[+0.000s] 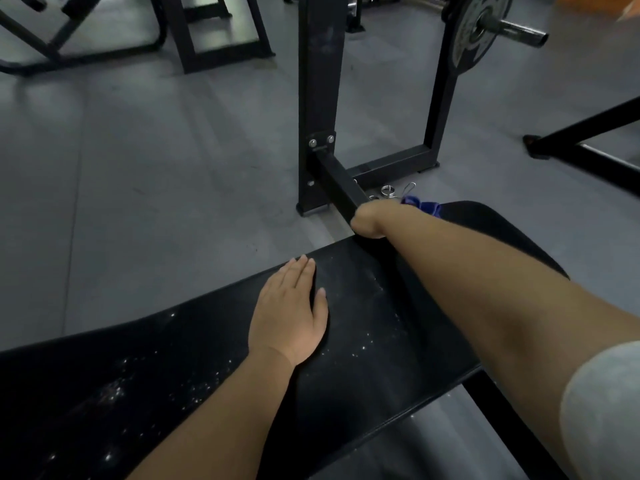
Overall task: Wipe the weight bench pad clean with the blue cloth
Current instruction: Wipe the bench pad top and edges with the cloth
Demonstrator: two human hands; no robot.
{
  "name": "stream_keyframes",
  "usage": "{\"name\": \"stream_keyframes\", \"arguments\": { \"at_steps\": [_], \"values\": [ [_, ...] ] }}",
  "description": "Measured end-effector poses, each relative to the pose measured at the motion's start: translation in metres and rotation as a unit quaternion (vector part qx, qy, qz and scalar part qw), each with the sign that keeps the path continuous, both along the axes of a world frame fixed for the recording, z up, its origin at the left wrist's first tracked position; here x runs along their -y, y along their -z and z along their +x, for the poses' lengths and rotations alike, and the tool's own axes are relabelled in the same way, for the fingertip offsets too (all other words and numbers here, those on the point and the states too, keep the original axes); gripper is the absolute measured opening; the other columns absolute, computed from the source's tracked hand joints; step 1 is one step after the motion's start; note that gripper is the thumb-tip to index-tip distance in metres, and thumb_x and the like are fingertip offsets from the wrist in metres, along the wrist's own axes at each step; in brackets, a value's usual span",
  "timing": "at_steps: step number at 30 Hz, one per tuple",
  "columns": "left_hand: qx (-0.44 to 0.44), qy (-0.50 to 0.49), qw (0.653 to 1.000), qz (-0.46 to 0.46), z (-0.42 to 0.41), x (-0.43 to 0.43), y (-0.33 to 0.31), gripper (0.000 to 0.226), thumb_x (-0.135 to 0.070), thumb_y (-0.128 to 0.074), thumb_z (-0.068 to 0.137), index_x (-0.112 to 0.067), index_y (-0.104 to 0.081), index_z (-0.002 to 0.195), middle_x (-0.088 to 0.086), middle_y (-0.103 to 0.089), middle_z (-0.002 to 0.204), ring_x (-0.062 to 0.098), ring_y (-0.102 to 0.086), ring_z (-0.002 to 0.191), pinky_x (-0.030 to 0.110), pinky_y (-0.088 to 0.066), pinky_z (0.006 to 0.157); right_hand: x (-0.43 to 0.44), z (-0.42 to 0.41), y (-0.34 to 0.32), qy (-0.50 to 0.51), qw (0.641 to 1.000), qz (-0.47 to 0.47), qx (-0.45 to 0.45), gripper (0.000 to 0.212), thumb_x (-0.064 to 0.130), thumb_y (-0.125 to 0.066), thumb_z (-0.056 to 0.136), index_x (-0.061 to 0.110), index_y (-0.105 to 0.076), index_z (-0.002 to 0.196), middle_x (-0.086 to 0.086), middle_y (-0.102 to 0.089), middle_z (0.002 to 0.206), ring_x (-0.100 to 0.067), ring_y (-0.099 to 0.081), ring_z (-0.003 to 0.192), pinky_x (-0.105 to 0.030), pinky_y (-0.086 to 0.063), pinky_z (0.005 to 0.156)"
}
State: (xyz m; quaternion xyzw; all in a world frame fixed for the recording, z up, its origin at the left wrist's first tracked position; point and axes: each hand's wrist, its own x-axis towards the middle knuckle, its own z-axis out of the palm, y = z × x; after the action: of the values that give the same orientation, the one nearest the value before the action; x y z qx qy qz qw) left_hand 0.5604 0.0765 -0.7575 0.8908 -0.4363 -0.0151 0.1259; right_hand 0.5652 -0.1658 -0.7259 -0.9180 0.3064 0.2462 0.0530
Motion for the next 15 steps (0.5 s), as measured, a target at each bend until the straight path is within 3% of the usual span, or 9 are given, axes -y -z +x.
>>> {"name": "stream_keyframes", "arguments": {
  "at_steps": [6,9,10,12,13,15],
  "values": [
    [-0.014,-0.007,1.000,-0.005,0.001,-0.001,0.001,0.055,-0.044,-0.019,0.099,-0.024,-0.020,0.150,-0.006,-0.020,0.158,0.009,-0.014,0.145,0.026,-0.003,0.115,0.011,-0.002,-0.008,0.070,0.997,0.006,-0.009,0.044,0.022,-0.043,0.093,0.000,-0.048,0.131,-0.020,-0.050,0.134,-0.037,-0.048,0.122,-0.044,-0.040,0.103],
    [-0.015,-0.006,1.000,-0.007,0.003,0.000,0.001,0.055,-0.044,-0.019,0.099,-0.024,-0.020,0.150,-0.006,-0.021,0.158,0.009,-0.015,0.145,0.026,-0.003,0.114,0.040,-0.013,0.000,0.093,0.996,-0.001,-0.018,0.064,0.047,-0.032,0.081,0.014,-0.047,0.134,-0.015,-0.049,0.137,-0.036,-0.049,0.120,-0.049,-0.036,0.106],
    [-0.014,-0.005,1.000,-0.007,0.004,0.000,0.001,0.055,-0.044,-0.019,0.099,-0.024,-0.020,0.150,-0.006,-0.021,0.158,0.010,-0.015,0.145,0.026,-0.003,0.114,0.045,-0.019,0.000,0.113,0.993,-0.009,-0.014,0.068,0.054,-0.026,0.077,0.018,-0.051,0.130,-0.011,-0.053,0.134,-0.033,-0.051,0.117,-0.050,-0.030,0.109],
    [-0.017,-0.005,1.000,-0.008,0.003,-0.001,0.001,0.056,-0.045,-0.019,0.099,-0.024,-0.019,0.150,-0.007,-0.020,0.158,0.010,-0.015,0.145,0.025,-0.002,0.114,0.046,-0.031,-0.008,0.143,0.990,-0.012,0.001,0.060,0.059,-0.027,0.083,0.019,-0.064,0.106,-0.006,-0.068,0.109,-0.024,-0.058,0.097,-0.049,-0.020,0.112],
    [-0.018,-0.005,1.000,-0.009,0.003,0.000,0.001,0.056,-0.045,-0.019,0.099,-0.025,-0.019,0.150,-0.007,-0.020,0.158,0.010,-0.015,0.145,0.025,-0.002,0.114,0.042,-0.035,-0.015,0.155,0.988,0.004,0.002,0.052,0.054,-0.032,0.086,0.015,-0.065,0.097,-0.008,-0.069,0.099,-0.022,-0.059,0.088,-0.047,-0.026,0.109],
    [-0.016,-0.005,1.000,-0.008,0.004,0.000,0.002,0.056,-0.045,-0.019,0.098,-0.025,-0.019,0.150,-0.007,-0.020,0.158,0.010,-0.014,0.145,0.025,-0.002,0.113,0.040,-0.037,-0.019,0.156,0.987,0.039,0.018,0.039,0.036,-0.039,0.090,0.005,-0.061,0.097,-0.014,-0.065,0.094,-0.025,-0.060,0.076,-0.038,-0.050,0.082]
  ]
}}
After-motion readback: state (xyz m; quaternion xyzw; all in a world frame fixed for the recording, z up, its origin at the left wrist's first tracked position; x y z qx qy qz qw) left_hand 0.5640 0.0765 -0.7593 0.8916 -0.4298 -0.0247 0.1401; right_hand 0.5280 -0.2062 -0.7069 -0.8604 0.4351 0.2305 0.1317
